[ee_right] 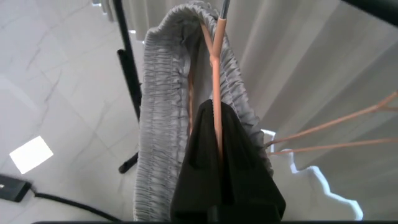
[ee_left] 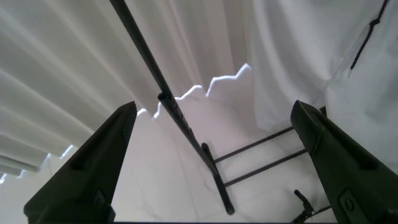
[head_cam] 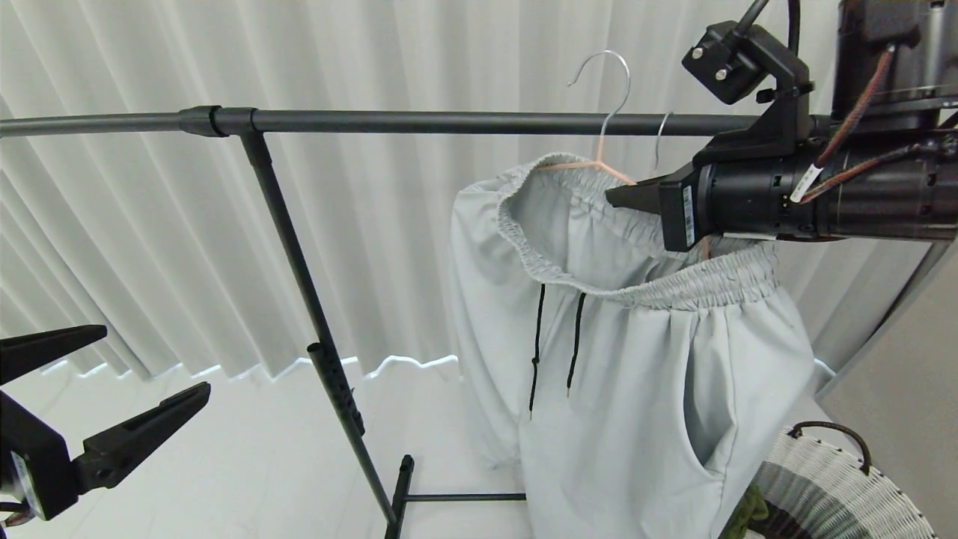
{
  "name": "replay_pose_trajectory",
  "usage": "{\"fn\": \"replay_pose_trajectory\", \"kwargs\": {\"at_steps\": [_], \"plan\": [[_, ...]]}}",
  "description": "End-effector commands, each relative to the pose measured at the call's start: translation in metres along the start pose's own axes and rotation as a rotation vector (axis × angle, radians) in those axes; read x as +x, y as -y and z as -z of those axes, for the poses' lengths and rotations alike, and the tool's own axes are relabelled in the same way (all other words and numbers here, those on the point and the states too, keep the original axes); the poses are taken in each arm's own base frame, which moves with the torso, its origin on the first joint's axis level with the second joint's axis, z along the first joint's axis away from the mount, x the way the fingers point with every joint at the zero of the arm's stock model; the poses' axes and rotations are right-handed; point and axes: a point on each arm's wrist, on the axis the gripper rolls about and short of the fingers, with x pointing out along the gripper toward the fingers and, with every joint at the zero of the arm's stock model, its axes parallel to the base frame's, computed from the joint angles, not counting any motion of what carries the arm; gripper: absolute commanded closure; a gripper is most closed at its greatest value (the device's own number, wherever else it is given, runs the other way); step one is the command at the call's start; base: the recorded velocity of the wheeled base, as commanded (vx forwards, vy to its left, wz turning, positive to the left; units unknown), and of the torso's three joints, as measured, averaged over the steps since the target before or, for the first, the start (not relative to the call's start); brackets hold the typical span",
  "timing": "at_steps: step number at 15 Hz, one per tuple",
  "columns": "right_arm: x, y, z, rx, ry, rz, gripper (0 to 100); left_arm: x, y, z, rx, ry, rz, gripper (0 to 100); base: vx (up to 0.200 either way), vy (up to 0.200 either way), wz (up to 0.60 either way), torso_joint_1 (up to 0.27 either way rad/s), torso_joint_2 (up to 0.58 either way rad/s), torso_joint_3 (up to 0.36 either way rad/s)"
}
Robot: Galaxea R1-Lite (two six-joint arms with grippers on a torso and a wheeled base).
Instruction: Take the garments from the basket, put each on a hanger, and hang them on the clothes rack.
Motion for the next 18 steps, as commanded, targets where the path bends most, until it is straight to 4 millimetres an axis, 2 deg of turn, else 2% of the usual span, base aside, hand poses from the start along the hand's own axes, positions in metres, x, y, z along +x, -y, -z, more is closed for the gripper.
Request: {"fn": "replay_pose_trajectory", "kwargs": {"at_steps": [1, 5, 10, 12, 18], "plan": [[0.009, 0.002, 0.002, 0.002, -0.006, 0.003, 100, 0.001, 0.0, 0.0, 0.0, -0.001, -0.001, 0, 0.0, 0.0, 0.0, 0.0, 0.0, 0.0], [0.037, 0.022, -0.004, 0.023, 0.007, 0.053, 100, 0.001, 0.0, 0.0, 0.003, -0.001, 0.005, 0, 0.0, 0.0, 0.0, 0.0, 0.0, 0.0], [0.068, 0.043, 0.006, 0.038, -0.041, 0.123, 100, 0.002, 0.0, 0.0, 0.02, -0.003, 0.008, 0, 0.0, 0.0, 0.0, 0.0, 0.0, 0.0], [0.077, 0.045, 0.011, 0.04, -0.061, 0.145, 100, 0.003, 0.001, 0.001, 0.023, -0.005, 0.02, 0, 0.0, 0.0, 0.0, 0.0, 0.0, 0.0], [0.091, 0.042, 0.007, 0.038, -0.08, 0.132, 100, 0.004, 0.008, 0.002, 0.037, 0.001, 0.08, 0, 0.0, 0.0, 0.0, 0.0, 0.0, 0.0]]}}
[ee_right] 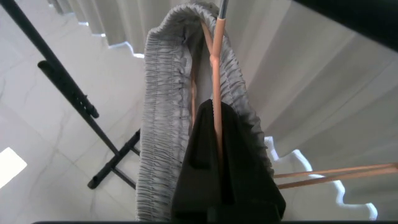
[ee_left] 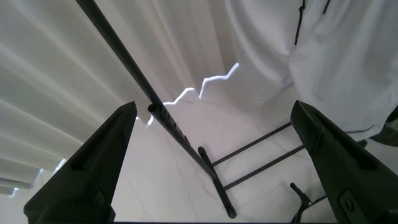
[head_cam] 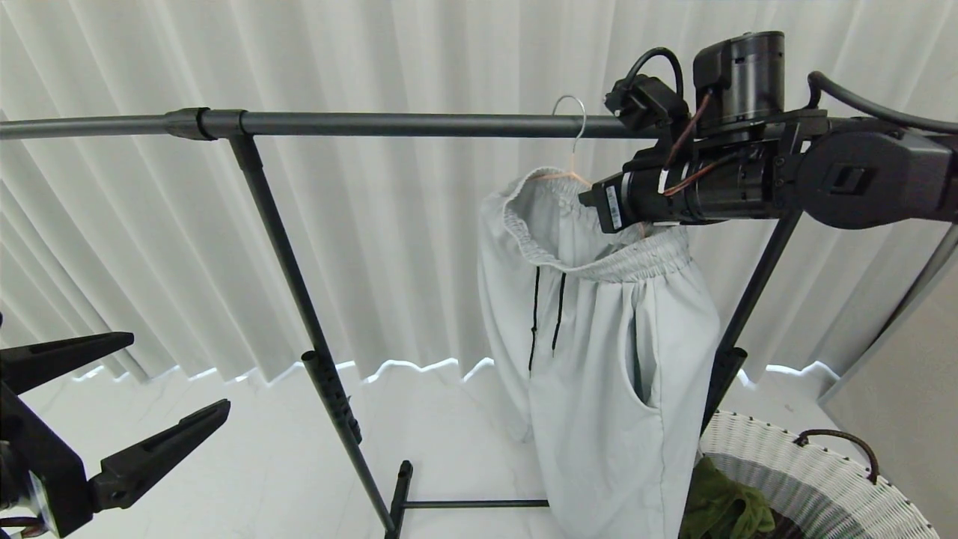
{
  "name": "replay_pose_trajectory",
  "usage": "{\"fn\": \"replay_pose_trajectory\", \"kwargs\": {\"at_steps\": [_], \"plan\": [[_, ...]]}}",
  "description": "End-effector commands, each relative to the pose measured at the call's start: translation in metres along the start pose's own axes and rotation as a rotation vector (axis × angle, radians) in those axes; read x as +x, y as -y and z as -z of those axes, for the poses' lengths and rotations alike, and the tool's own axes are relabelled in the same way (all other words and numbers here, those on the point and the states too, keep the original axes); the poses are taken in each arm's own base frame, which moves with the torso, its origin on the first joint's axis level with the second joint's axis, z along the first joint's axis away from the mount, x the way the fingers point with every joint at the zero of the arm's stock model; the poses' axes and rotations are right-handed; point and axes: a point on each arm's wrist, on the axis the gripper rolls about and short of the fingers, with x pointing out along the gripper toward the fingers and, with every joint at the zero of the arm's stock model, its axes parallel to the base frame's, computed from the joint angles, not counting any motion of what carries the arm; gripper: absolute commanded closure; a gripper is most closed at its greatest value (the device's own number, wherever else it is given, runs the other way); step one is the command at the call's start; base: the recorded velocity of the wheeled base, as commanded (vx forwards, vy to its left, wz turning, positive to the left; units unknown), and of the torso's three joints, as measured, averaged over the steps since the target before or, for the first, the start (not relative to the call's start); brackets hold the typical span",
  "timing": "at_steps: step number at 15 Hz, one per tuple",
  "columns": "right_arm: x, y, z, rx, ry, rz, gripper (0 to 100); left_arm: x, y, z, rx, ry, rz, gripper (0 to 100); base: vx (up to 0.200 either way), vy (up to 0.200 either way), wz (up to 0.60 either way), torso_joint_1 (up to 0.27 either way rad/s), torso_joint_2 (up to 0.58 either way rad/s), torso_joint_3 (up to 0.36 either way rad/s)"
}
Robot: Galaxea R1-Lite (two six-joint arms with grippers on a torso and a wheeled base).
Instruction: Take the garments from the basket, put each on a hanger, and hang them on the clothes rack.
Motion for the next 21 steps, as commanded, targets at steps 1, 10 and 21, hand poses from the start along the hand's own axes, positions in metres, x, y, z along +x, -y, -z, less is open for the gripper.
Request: {"fn": "replay_pose_trajectory", "kwargs": {"at_steps": [1, 10, 21], "plan": [[0.008, -0.002, 0.002, -0.002, -0.008, -0.006, 100, 0.001, 0.0, 0.0, 0.001, 0.0, 0.005, 0, 0.0, 0.0, 0.0, 0.0, 0.0, 0.0], [0.021, -0.015, 0.0, -0.01, 0.005, -0.017, 100, 0.0, 0.001, 0.0, 0.0, 0.0, 0.003, 0, 0.0, 0.0, 0.0, 0.0, 0.0, 0.0], [-0.013, -0.023, -0.026, 0.051, 0.14, 0.002, 0, 0.002, 0.001, 0.006, -0.008, -0.03, -0.014, 0, 0.0, 0.0, 0.0, 0.0, 0.0, 0.0]]}}
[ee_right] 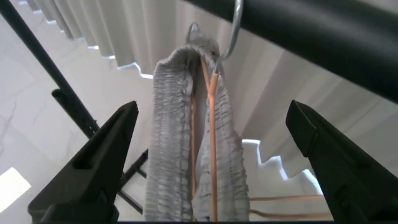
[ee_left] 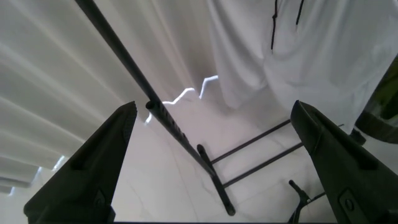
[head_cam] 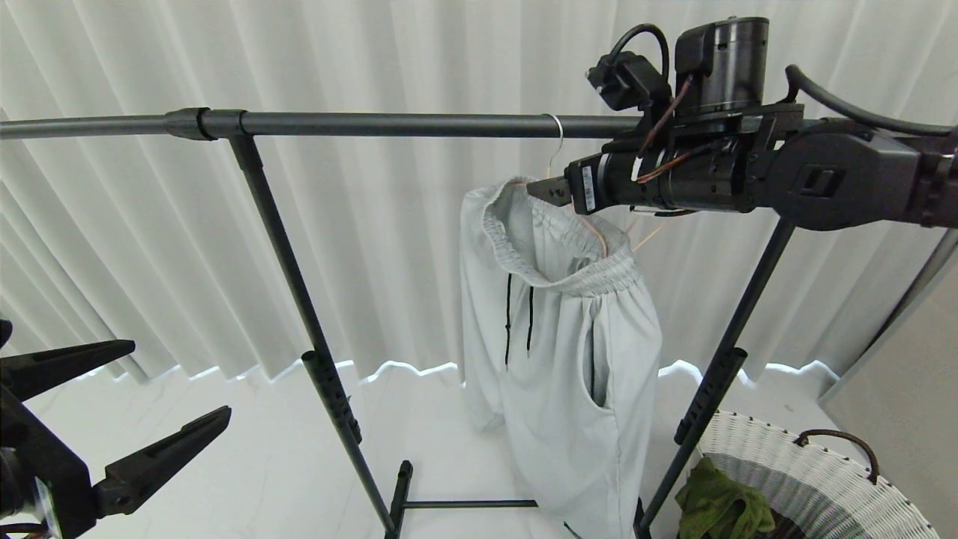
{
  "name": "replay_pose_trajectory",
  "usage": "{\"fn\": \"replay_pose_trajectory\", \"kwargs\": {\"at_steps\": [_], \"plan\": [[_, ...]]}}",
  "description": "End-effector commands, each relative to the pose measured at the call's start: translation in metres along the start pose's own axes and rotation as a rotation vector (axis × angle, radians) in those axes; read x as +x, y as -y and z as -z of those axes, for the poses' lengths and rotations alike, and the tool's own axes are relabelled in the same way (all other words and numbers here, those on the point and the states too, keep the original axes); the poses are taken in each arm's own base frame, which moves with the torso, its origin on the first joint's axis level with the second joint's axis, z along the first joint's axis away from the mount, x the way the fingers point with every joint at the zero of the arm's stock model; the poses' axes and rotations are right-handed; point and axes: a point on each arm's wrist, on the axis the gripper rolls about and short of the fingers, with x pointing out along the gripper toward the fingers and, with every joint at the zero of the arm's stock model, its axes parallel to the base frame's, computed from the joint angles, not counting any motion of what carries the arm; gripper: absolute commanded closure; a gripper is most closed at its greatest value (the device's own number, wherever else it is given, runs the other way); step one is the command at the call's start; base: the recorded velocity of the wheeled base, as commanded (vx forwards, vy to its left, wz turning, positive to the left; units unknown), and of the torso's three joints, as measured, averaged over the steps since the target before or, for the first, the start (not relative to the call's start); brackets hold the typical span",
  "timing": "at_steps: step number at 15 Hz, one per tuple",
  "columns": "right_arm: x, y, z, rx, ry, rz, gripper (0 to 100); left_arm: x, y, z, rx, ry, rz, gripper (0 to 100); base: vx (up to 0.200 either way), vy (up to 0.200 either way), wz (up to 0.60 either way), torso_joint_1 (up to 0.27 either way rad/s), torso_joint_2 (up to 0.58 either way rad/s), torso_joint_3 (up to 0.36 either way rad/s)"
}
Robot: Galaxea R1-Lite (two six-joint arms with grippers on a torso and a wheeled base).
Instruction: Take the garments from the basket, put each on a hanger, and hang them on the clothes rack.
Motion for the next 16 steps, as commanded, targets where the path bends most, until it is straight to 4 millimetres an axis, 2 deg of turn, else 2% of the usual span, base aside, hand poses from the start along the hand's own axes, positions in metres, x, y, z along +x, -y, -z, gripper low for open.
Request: {"fn": "replay_pose_trajectory", "kwargs": {"at_steps": [1, 4, 8, 9, 10, 12, 13, 14, 16], "plan": [[-0.034, -0.012, -0.02, 0.029, 0.053, 0.014, 0, 0.001, 0.0, 0.002, -0.003, -0.013, -0.012, 0, 0.0, 0.0, 0.0, 0.0, 0.0, 0.0], [-0.082, -0.013, -0.022, 0.038, 0.054, 0.047, 0, 0.003, -0.001, 0.002, -0.007, -0.023, -0.009, 0, 0.0, 0.0, 0.0, 0.0, 0.0, 0.0], [-0.148, 0.011, -0.008, 0.029, 0.054, 0.13, 0, 0.004, -0.001, 0.003, -0.009, -0.031, -0.021, 0, 0.0, 0.0, 0.0, 0.0, 0.0, 0.0], [-0.15, 0.012, -0.008, 0.028, 0.055, 0.133, 0, 0.004, -0.002, 0.003, -0.009, -0.032, -0.025, 0, 0.0, 0.0, 0.0, 0.0, 0.0, 0.0], [-0.177, 0.022, -0.001, -0.001, 0.054, 0.187, 0, 0.004, -0.002, 0.002, -0.008, -0.042, -0.053, 0, 0.0, 0.0, 0.0, 0.0, 0.0, 0.0], [-0.2, 0.037, 0.012, -0.069, 0.025, 0.272, 0, 0.004, -0.003, 0.003, -0.007, -0.048, -0.062, 0, 0.0, 0.0, 0.0, 0.0, 0.0, 0.0], [-0.205, 0.04, 0.016, -0.086, 0.014, 0.295, 0, 0.004, -0.003, 0.003, -0.008, -0.049, -0.068, 0, 0.0, 0.0, 0.0, 0.0, 0.0, 0.0], [-0.216, 0.049, 0.026, -0.128, -0.017, 0.359, 0, 0.004, -0.003, 0.003, -0.008, -0.06, -0.092, 0, -0.2, 0.0, 0.0, -0.002, 0.0, 0.002], [-0.227, 0.057, 0.038, -0.159, -0.054, 0.426, 0, 0.004, -0.003, 0.003, -0.007, -0.063, -0.104, 0, -0.2, 0.0, 0.0, 0.012, 0.01, 0.002]]}}
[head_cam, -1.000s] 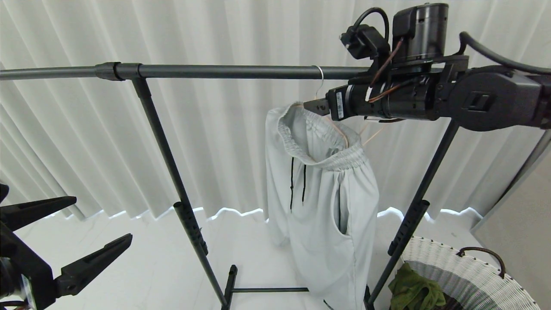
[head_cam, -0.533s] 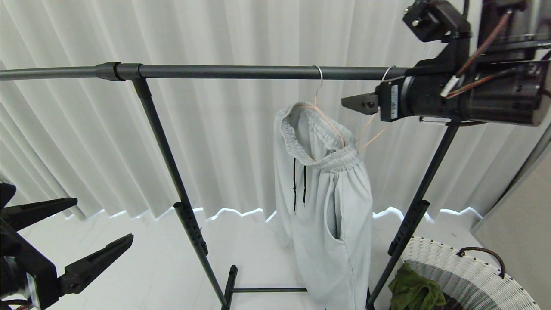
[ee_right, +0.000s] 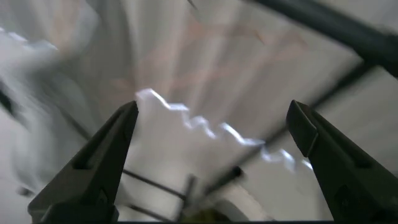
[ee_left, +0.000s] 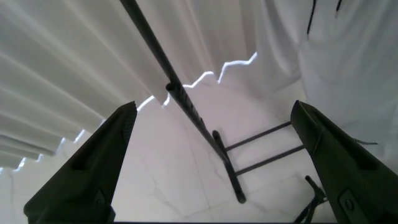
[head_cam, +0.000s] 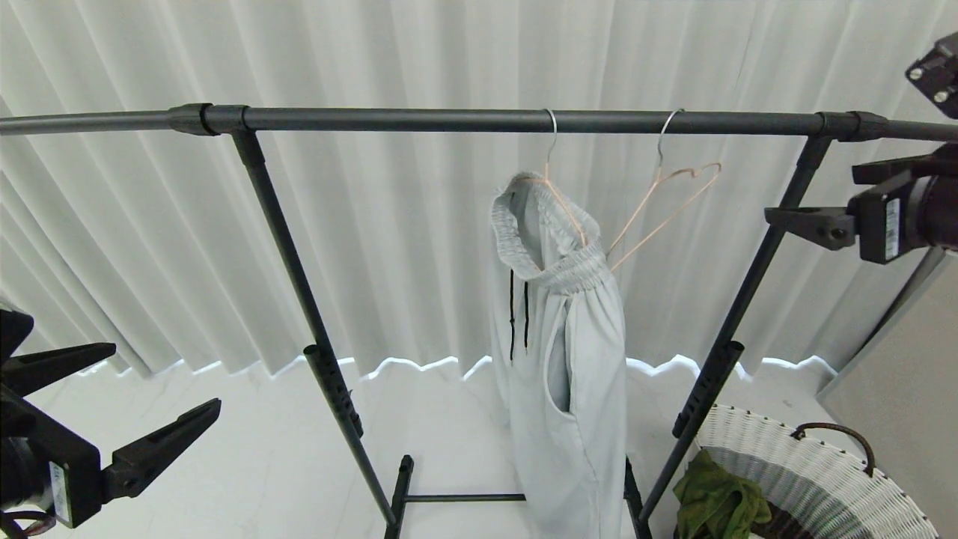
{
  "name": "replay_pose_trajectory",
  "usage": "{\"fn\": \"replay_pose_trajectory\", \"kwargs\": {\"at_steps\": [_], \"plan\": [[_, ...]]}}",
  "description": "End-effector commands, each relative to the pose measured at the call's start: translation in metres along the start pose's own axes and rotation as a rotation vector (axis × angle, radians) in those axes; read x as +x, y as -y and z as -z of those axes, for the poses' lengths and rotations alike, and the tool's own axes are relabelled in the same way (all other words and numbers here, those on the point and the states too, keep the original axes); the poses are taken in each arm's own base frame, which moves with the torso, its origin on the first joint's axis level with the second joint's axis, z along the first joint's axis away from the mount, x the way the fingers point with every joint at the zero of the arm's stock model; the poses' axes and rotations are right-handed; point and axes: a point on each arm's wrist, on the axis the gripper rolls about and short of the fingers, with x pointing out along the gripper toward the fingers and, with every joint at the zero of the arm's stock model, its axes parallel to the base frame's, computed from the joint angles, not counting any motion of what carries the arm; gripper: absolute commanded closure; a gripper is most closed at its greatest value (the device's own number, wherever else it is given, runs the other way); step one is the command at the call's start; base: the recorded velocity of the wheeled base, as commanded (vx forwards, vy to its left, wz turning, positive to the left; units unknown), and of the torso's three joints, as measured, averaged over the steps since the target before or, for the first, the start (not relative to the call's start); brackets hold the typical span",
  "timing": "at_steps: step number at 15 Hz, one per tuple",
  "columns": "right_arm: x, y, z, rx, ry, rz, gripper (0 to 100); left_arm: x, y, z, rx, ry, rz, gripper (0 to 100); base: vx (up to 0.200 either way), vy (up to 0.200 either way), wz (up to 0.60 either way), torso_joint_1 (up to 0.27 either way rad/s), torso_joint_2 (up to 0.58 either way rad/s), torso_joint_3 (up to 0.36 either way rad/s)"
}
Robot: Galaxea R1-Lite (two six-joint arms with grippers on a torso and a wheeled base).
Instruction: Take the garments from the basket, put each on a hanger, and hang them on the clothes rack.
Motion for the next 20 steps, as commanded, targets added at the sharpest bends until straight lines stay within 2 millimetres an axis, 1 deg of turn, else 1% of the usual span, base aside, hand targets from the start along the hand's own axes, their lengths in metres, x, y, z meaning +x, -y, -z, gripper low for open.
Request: {"fn": "replay_pose_trajectory", "kwargs": {"at_steps": [1, 4, 7, 9, 11, 16, 20], "plan": [[-0.024, 0.015, 0.015, -0.018, -0.015, 0.09, 0, 0.0, 0.0, 0.0, 0.0, 0.001, -0.002, 0, -0.2, 0.0, 0.0, -0.007, 0.01, -0.002], [-0.028, 0.023, 0.03, -0.075, -0.046, 0.171, 0, 0.0, 0.0, 0.0, 0.0, 0.001, -0.002, 0, -0.2, 0.0, 0.0, -0.004, 0.0, 0.001], [-0.025, 0.033, 0.045, -0.108, -0.017, 0.263, 0, -0.001, 0.0, 0.0, -0.001, 0.005, -0.003, 0, -0.2, 0.0, 0.0, 0.002, 0.0, 0.001], [-0.023, 0.04, 0.055, -0.13, -0.012, 0.323, 0, -0.004, 0.0, -0.001, 0.001, 0.018, -0.009, 0, 0.0, 0.0, 0.0, 0.0, 0.0, 0.0], [-0.023, 0.045, 0.061, -0.145, -0.001, 0.364, 0, -0.008, 0.0, -0.001, 0.003, 0.032, -0.014, 0, 0.0, 0.0, 0.0, 0.0, 0.0, 0.0], [-0.028, 0.045, 0.072, -0.15, -0.002, 0.394, 0, -0.015, 0.001, -0.002, 0.004, 0.053, -0.041, 0, 0.0, 0.0, 0.0, 0.0, 0.0, 0.0], [-0.03, 0.046, 0.073, -0.158, -0.011, 0.414, 0, -0.014, 0.001, 0.001, 0.003, 0.038, -0.056, 0, 0.0, 0.0, 0.0, 0.0, 0.0, 0.0]]}}
